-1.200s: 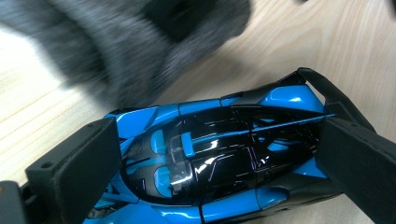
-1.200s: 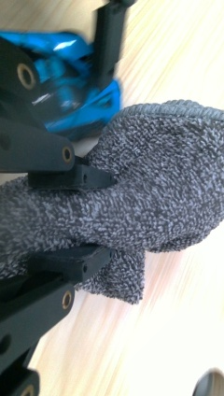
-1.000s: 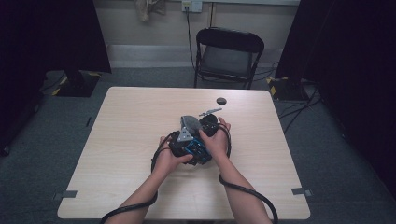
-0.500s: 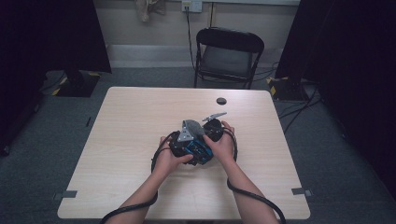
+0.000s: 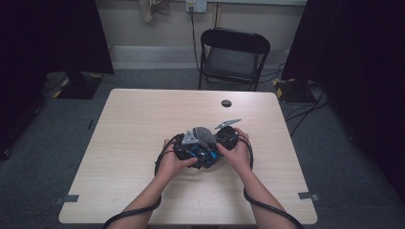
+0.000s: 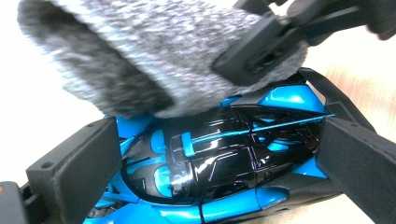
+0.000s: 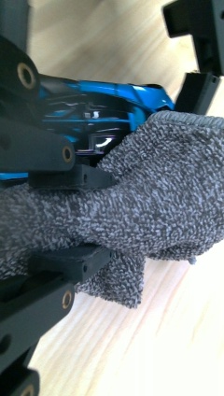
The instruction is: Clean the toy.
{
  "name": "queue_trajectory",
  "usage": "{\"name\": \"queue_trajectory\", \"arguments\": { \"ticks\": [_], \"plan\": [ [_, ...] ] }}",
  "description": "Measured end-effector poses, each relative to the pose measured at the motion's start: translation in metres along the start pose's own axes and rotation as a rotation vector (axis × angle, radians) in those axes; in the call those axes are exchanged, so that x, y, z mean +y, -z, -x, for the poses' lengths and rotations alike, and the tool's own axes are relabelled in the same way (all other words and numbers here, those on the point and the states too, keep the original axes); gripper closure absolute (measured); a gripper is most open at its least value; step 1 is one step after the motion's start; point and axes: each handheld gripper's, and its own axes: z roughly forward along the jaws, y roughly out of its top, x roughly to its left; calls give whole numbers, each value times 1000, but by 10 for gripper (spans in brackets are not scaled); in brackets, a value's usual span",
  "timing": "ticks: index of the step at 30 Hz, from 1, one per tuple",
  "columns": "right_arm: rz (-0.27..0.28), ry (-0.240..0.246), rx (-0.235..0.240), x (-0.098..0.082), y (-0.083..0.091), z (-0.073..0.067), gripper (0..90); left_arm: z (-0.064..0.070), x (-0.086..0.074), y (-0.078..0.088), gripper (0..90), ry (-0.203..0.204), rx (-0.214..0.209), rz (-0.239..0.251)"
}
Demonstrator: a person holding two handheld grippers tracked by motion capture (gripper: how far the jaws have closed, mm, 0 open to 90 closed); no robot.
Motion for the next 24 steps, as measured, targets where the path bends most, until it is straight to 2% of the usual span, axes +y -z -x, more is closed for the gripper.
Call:
{"name": "queue_trajectory", "arguments": {
  "ticks": [5,13,16,19,24],
  "plan": [
    [-14,19,1,-7,11,3,675,0,0,0,0,2,-1,-2],
    [3,4,11,-18,22,8,675,0,1,0,0,-1,-2,-4],
    [1,14,11,-19,24,9,676,1,1,-1,0,2,-5,-3],
    [-23,29,-15,-18,27,10,675,0,0,0,0,-2,-2,-2],
    [3,-4,-57,-16,28,17,675,1,0,0,0,0,-2,-1]
  ]
}}
